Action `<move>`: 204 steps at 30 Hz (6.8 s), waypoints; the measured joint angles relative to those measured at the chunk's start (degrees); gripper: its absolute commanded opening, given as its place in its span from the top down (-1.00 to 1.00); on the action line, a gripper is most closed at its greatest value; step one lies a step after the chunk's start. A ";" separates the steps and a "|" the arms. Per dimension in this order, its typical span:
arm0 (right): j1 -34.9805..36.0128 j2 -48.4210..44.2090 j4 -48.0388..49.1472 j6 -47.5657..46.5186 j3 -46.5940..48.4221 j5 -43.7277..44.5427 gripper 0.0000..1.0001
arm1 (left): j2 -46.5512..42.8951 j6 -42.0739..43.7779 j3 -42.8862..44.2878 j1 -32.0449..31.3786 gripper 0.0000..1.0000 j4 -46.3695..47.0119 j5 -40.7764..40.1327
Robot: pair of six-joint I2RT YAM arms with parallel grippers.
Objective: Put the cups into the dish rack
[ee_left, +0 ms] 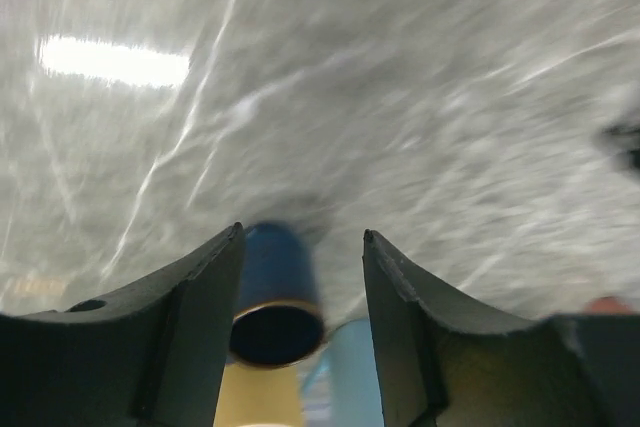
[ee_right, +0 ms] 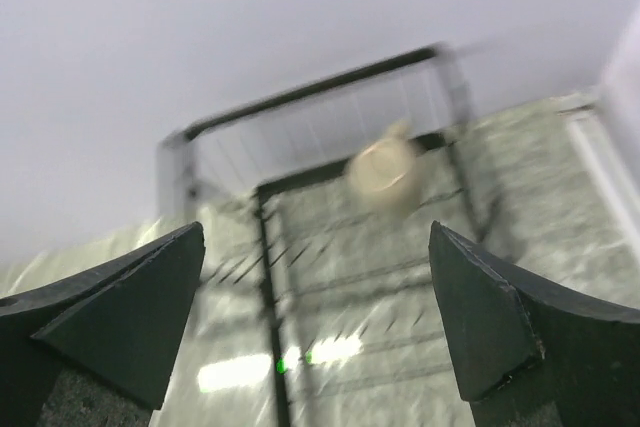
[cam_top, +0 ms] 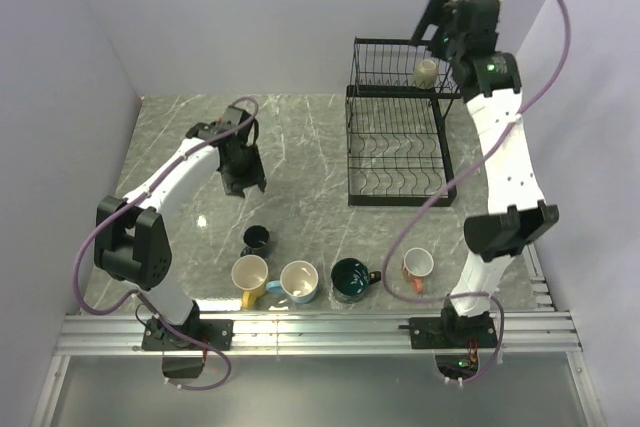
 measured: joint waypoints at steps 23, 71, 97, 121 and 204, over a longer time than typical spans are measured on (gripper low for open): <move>13.60 -13.57 -7.10 3.67 -22.29 2.54 -0.99 | -8.44 -0.81 -9.05 -6.93 -0.05 -3.13 -1.18; 13.57 -17.25 -5.62 1.16 -23.52 -9.60 -0.99 | -4.11 0.79 -4.02 -7.67 0.99 8.55 15.91; 10.47 -26.27 12.33 5.11 -40.57 -45.13 -1.00 | 12.74 -75.38 -19.10 2.95 0.99 121.11 43.32; 10.29 -24.39 20.87 9.07 -46.29 -50.34 -0.99 | 13.29 -76.85 -13.49 -2.93 0.99 125.26 40.19; -3.28 -23.10 30.82 22.67 -39.17 -59.47 1.00 | 11.08 -78.53 -21.94 -4.04 0.28 129.87 37.27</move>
